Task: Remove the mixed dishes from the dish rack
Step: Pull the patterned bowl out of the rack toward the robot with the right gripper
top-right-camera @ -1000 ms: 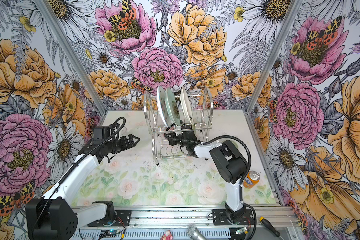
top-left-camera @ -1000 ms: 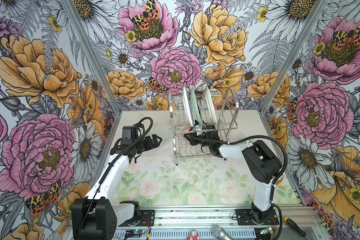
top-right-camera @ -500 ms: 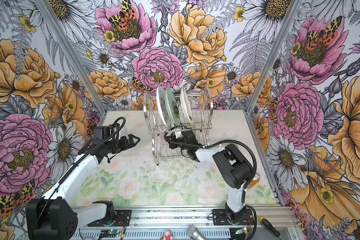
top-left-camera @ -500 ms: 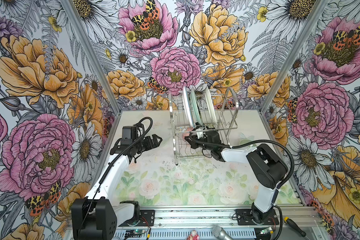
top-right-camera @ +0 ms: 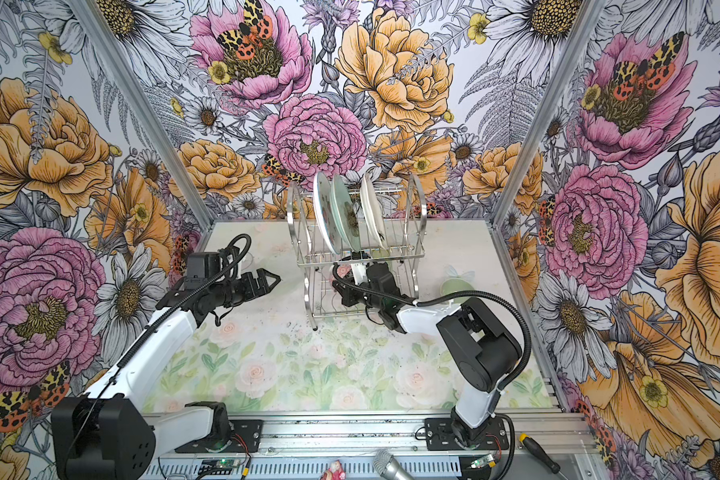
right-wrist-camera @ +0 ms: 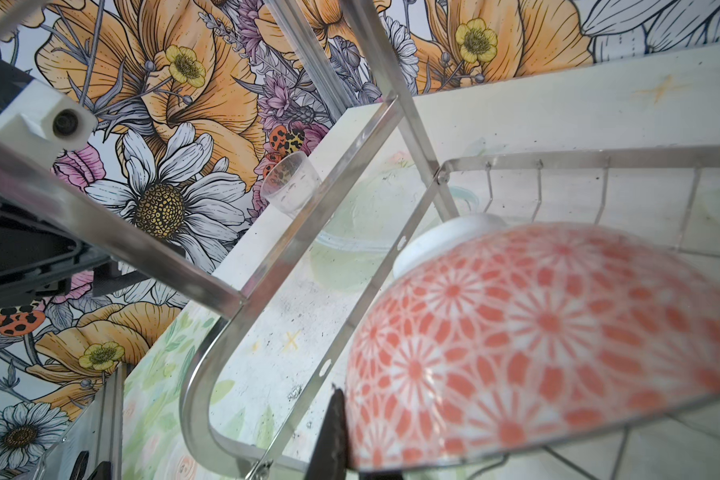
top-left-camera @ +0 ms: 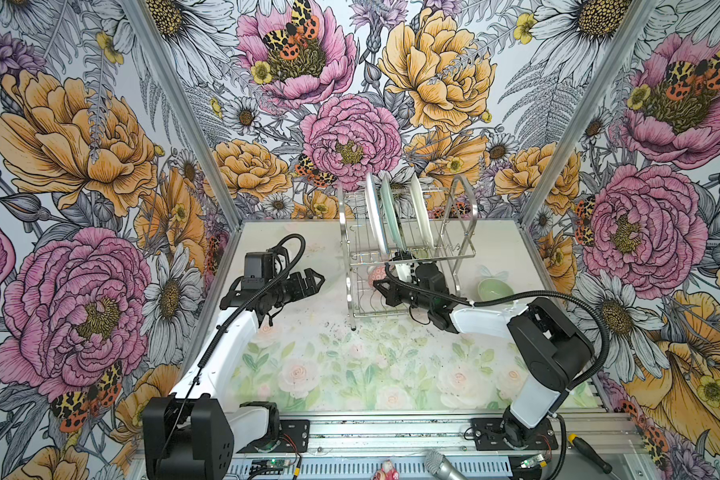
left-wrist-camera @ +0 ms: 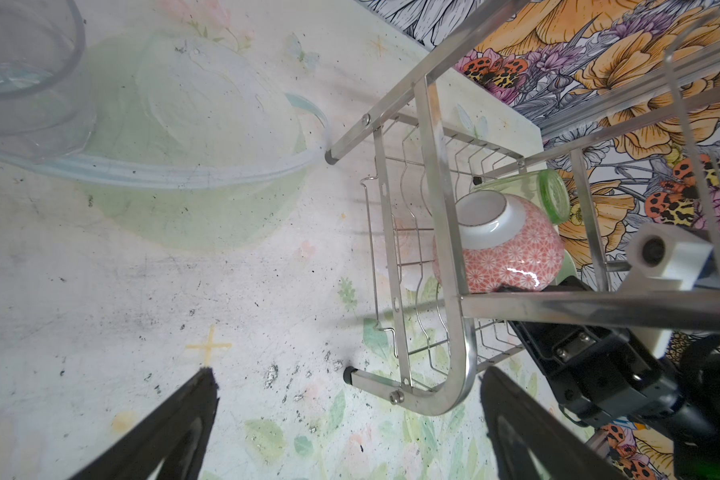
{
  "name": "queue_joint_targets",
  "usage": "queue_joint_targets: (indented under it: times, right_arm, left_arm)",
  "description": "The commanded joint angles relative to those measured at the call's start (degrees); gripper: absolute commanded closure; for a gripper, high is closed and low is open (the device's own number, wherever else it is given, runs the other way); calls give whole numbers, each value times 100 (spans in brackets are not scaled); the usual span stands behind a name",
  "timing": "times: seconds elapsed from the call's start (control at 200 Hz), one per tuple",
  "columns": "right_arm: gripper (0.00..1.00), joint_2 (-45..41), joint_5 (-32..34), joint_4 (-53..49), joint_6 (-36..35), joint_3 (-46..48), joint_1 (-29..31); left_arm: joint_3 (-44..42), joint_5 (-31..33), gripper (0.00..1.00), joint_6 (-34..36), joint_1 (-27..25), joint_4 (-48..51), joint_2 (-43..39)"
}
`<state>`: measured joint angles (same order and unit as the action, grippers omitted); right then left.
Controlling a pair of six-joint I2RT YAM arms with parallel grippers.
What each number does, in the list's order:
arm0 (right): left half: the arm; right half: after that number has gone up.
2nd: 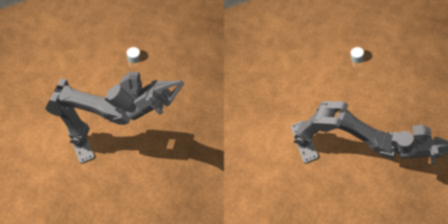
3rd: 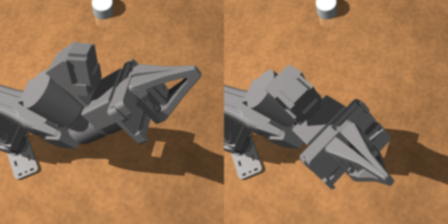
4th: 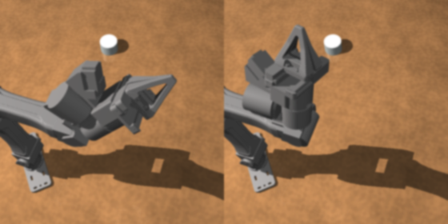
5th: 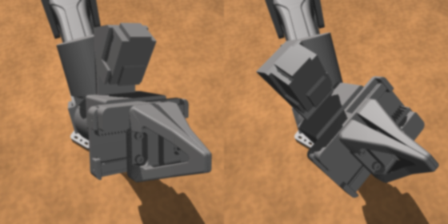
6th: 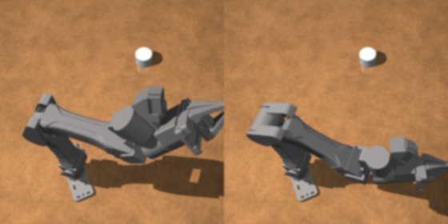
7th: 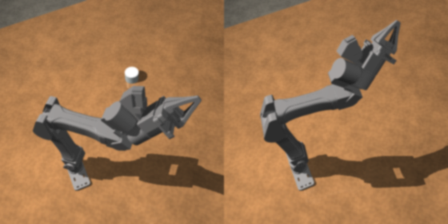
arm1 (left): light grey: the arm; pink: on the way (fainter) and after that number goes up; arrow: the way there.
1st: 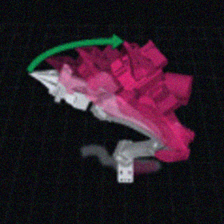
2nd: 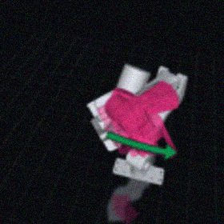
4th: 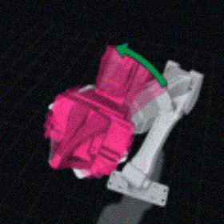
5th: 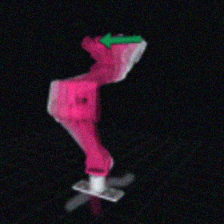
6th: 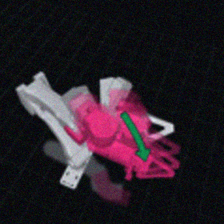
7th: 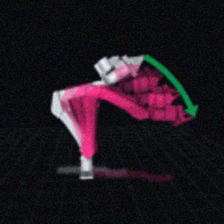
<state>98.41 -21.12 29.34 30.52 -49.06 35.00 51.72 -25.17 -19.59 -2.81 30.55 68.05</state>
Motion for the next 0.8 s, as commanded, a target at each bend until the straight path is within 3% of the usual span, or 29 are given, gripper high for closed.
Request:
queue_joint_targets:
  times: [0.0,0.4,0.796]
  right_arm:
    - [100,-381,115,160,-45,124,32]
    - [100,-1077,111,75,-143,665,138]
    - [100,-1930,223,-165,-144,1233,162]
  left_arm:
    - [-4,-99,1,-19,-89,-128,-42]
    - [-64,-7,1,-99,-225,-120,-270]
    - [-310,167,1,-359,-279,-127,-1087]
